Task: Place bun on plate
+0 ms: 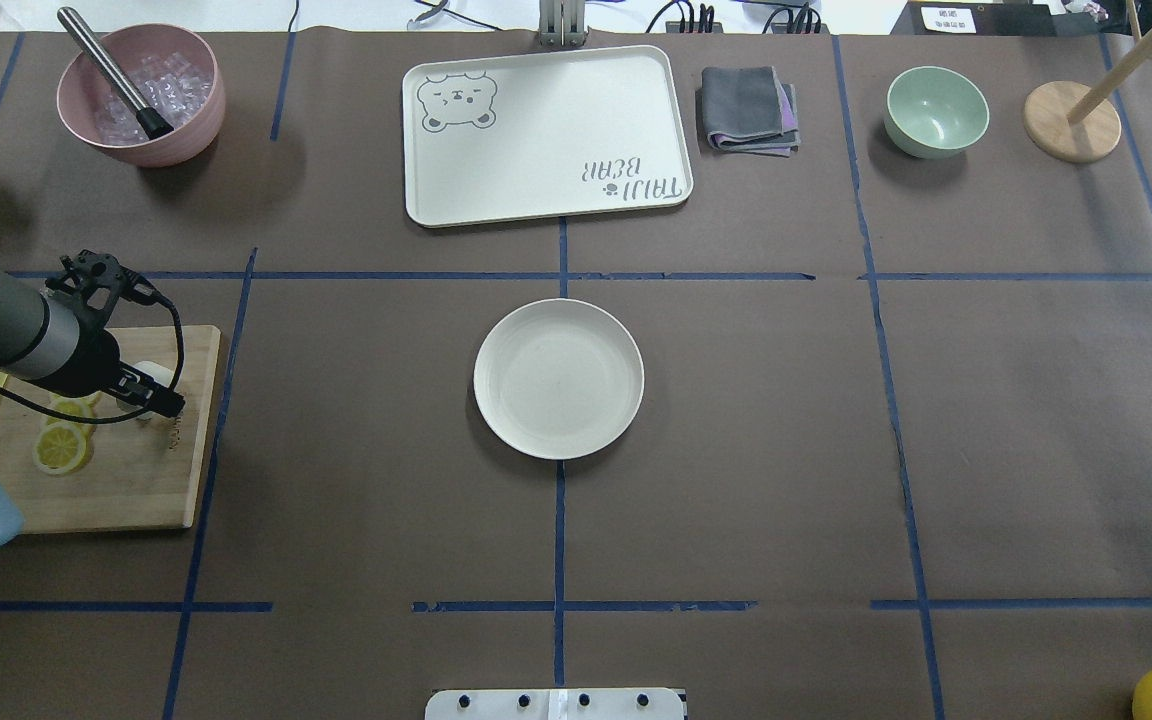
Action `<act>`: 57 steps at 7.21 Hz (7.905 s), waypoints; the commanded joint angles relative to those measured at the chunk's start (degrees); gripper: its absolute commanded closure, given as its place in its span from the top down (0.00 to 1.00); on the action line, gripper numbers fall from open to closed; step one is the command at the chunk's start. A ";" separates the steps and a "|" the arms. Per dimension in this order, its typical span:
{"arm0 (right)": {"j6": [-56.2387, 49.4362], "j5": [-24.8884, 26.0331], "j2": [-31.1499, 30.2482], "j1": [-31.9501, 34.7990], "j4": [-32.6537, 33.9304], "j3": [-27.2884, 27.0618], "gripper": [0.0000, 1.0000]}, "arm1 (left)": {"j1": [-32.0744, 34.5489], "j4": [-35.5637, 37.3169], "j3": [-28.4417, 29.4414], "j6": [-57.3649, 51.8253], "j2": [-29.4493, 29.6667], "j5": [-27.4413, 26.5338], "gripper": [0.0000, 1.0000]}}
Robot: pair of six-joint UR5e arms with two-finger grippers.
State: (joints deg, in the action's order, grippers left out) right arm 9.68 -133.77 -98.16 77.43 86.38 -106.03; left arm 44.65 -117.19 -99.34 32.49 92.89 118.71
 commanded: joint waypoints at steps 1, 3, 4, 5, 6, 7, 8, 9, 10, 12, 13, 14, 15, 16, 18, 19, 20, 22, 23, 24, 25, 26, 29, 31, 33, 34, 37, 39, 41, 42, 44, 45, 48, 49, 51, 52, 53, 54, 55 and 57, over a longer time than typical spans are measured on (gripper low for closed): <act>-0.02 0.00 -0.19 0.00 -0.07 -0.05 1.00 | 0.26 -0.05 -0.76 0.29 -0.16 -0.76 0.30; -0.02 0.00 -0.19 0.00 -0.07 0.04 1.00 | 0.27 -0.05 -1.47 0.73 0.19 -0.76 0.23; -0.02 0.00 -0.10 0.00 -0.07 0.04 1.00 | 0.00 0.12 -4.17 3.34 0.80 -0.76 0.23; -0.02 -0.09 -0.02 0.00 -0.07 -0.05 1.00 | -0.09 0.73 -5.59 10.51 4.63 -0.76 0.23; -0.02 -0.09 -0.01 0.00 -0.07 0.04 1.00 | -0.26 0.82 -6.30 16.84 8.15 -0.76 0.24; -0.02 -0.17 0.07 0.00 -0.07 -0.05 1.00 | -2.26 1.17 -6.31 23.95 12.54 -0.85 0.24; -0.02 -0.44 -0.10 0.00 -0.07 -0.14 1.00 | -6.11 3.61 -6.22 31.16 17.28 -1.46 0.24; -0.02 -0.53 -0.10 0.00 -0.16 -0.14 1.00 | -10.76 8.68 -6.13 36.45 22.90 -6.77 0.25; 0.07 -0.70 -0.10 0.00 -0.16 -0.14 1.00 | -16.29 15.35 -5.52 39.29 28.78 -13.26 0.25; 0.07 -0.79 -0.10 0.00 -0.16 -0.05 1.00 | -21.78 18.58 2.87 43.62 38.47 -20.68 0.25; 0.07 -0.88 -0.10 0.00 -0.16 0.04 1.00 | -22.93 18.49 7.36 43.71 40.69 -23.32 0.26; 0.16 -0.88 -0.19 0.00 -0.16 -0.05 1.00 | -23.46 18.40 11.58 43.71 43.32 -25.44 0.26; 0.16 -0.88 -0.19 0.00 -0.16 -0.05 1.00 | -23.47 18.32 13.97 43.54 45.00 -25.63 0.26; 0.16 -0.88 -0.19 0.00 -0.16 -0.14 1.00 | -23.47 18.14 15.21 43.45 45.97 -27.72 0.26; 0.16 -0.97 -0.19 0.00 -0.16 -0.23 1.00 | -23.38 17.88 17.06 43.27 46.51 -28.27 0.31; 0.16 -0.97 -0.19 0.00 -0.16 -0.14 1.00 | -23.46 17.88 17.33 43.36 46.51 -28.36 0.32; 0.16 -1.05 -0.19 0.00 -0.16 -0.23 1.00 | -23.38 17.88 17.42 43.27 46.42 -28.36 0.32; 0.25 -1.05 -0.28 0.00 -0.16 -0.32 1.00 | -23.38 17.88 17.86 43.19 46.42 -28.97 0.35; 0.25 -1.05 -0.36 0.00 -0.07 -0.32 1.00 | -23.38 17.96 17.78 43.19 46.42 -28.97 0.37; 0.25 -1.05 -0.45 0.00 -0.16 -0.32 1.00 | -23.38 18.05 17.86 43.19 46.25 -28.97 0.74; 0.25 -1.05 -0.54 0.00 -0.16 -0.32 1.00 | -23.38 18.14 17.78 43.10 46.07 -29.32 0.93; 0.25 -1.14 -0.54 0.00 -0.16 -0.32 1.00 | -23.38 18.14 17.69 43.18 45.98 -30.11 0.99; 0.25 -3.34 -0.72 0.00 -0.25 -0.23 1.00 | -21.63 19.62 9.66 43.01 43.72 -29.68 0.99; 0.16 -3.60 -1.33 0.26 -0.42 -0.05 1.00 | -19.43 26.81 -6.67 36.91 34.60 -28.37 0.99; 0.25 -3.43 -1.25 1.05 -0.42 0.12 1.00 | -10.94 27.37 -16.29 26.80 23.36 -17.96 0.99; 0.16 -3.60 -1.33 2.53 -0.34 0.56 1.00 | -5.24 26.67 -18.50 18.57 16.43 -12.16 0.99; -0.01 -3.78 -2.12 5.27 -0.25 0.65 1.00 | 14.95 26.67 -18.44 -9.69 3.59 7.79 0.98; -1.32 -3.78 -2.30 7.81 0.19 0.65 1.00 | 32.26 27.63 -11.10 -35.88 -2.94 17.20 0.98; -3.53 -3.78 -3.00 8.00 0.46 0.91 1.00 | 39.17 27.19 -2.92 -48.45 -7.45 19.46 0.98; -3.88 -3.87 -3.09 9.04 0.46 1.00 1.00 | 41.72 27.02 0.51 -48.57 -6.76 19.45 0.99; -5.54 -3.87 -3.62 9.93 0.46 0.65 1.00 | 43.94 28.50 1.78 -47.70 -6.67 19.98 0.99; -6.68 -3.78 -3.70 10.02 0.72 0.65 1.00 | 44.03 34.34 1.34 -47.61 -5.27 19.89 1.00; -9.41 -3.08 -4.23 9.94 1.77 0.65 1.00 | 44.12 36.69 0.64 -41.98 -4.64 18.66 1.00; -10.03 -2.73 -4.06 9.41 1.86 0.48 1.00 | 44.12 36.68 0.72 -41.89 -4.90 18.75 1.00; -11.17 -2.99 -4.06 8.35 3.17 0.48 1.00 | 44.21 36.68 0.64 -41.98 -5.26 19.45 1.00; -12.57 -2.99 -3.88 8.61 5.27 0.30 1.00 | 44.21 36.68 0.64 -41.89 -5.35 19.54 1.00; -12.58 -3.08 -3.45 8.61 6.51 0.30 1.00 | 44.21 36.60 0.55 -41.81 -5.26 19.54 1.00; -12.58 -3.08 -3.36 8.70 6.52 0.21 1.00 | 44.21 36.60 0.64 -41.98 -5.26 19.54 1.00; -12.58 -3.16 -3.35 8.70 6.52 0.21 1.00 | 44.21 36.51 -0.15 -42.07 -5.26 19.54 1.00; -12.67 -3.16 -3.27 8.70 6.52 0.48 1.00 | 44.12 36.51 -0.68 -42.07 -4.74 19.46 1.00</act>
State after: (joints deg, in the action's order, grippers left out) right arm -2.95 -136.92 -101.47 86.13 92.87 -105.60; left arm 88.85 -80.67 -99.68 -9.56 87.76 138.23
